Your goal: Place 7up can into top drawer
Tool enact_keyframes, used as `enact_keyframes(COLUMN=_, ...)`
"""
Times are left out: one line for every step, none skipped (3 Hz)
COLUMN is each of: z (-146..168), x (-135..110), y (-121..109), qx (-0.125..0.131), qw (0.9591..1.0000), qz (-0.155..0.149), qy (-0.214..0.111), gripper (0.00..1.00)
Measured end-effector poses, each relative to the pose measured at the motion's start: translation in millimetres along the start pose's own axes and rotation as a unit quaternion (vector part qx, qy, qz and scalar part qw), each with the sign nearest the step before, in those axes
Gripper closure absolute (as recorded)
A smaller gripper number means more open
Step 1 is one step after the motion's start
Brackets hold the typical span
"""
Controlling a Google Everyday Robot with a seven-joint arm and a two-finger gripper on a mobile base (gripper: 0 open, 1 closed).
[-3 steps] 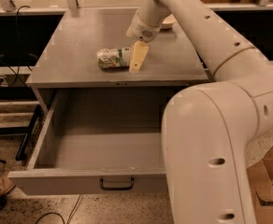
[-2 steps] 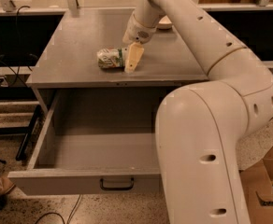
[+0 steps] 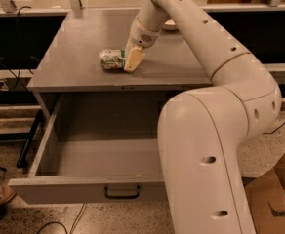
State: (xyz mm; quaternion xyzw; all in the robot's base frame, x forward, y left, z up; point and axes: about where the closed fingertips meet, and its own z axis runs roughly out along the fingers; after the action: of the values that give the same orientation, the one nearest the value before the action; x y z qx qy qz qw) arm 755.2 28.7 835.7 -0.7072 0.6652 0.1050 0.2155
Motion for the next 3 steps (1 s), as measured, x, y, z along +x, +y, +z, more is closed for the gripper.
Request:
enact_keyframes(z=-20.7, x=1.8, y=15.8, qx=-0.010, qw=0.9993, qz=0.020, qy=-0.031, gripper=0.96)
enact_keyframes(z=-56.5, x=7.0, y=51.8, qx=-0.010, qw=0.9974, qz=0.046, qy=-0.054, gripper=1.00)
enact_keyframes(z=-56.5, x=6.9, y=51.7, qx=-0.009, qw=0.9974, qz=0.046, qy=-0.054, gripper=1.00)
